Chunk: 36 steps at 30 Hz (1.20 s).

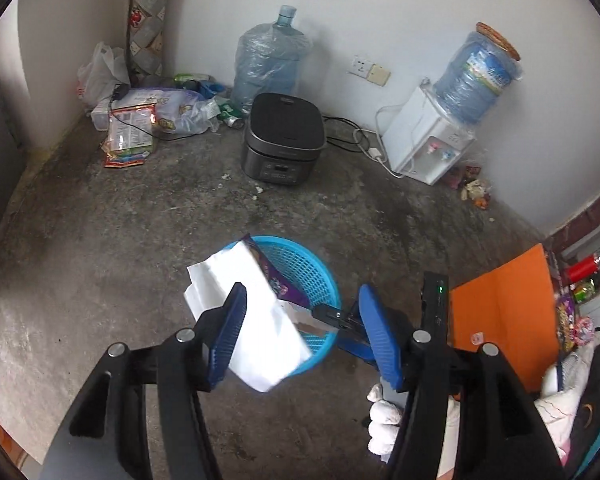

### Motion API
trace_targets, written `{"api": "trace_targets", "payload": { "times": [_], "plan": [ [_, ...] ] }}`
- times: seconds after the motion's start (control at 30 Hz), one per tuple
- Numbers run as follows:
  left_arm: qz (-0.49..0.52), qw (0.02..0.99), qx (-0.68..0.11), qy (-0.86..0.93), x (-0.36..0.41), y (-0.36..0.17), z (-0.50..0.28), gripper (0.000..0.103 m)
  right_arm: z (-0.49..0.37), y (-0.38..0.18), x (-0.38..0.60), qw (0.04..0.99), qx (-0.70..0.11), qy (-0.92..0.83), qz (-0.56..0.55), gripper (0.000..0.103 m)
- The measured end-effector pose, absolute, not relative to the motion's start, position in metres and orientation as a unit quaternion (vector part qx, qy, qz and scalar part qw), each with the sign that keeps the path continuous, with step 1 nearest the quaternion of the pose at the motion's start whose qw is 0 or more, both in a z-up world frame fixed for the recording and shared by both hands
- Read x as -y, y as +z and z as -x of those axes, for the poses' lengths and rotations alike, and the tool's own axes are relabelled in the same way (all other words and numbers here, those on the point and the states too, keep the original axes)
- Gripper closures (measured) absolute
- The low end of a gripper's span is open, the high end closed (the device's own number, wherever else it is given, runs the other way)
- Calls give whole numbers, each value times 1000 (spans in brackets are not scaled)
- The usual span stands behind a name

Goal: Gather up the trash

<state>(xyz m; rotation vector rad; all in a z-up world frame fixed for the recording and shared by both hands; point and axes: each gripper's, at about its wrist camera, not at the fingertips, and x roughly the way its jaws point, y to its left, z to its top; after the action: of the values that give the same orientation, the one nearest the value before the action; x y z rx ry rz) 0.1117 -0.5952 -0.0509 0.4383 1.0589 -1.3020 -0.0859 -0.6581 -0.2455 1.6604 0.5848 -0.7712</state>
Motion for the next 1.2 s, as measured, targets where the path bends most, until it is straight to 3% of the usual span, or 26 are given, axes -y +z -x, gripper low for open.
{"api": "trace_targets", "payload": {
  "times": [0.13, 0.73, 0.93, 1.2],
  "plan": [
    [-132, 632, -493, -583, 573, -53, -130, 47, 99, -256, 644, 575, -241, -326, -711, 17],
    [-124, 647, -419, -624, 507, 51, -109, 45, 124, -180, 603, 698, -247, -322, -590, 25],
    [-128, 679, -371, -620, 438, 104, -104, 37, 110, -150, 574, 752, -265, -304, -521, 29],
    [-118, 746, -321, -571, 321, 141, -113, 12, 70, -126, 542, 813, -296, -265, -425, 29]
  ]
}}
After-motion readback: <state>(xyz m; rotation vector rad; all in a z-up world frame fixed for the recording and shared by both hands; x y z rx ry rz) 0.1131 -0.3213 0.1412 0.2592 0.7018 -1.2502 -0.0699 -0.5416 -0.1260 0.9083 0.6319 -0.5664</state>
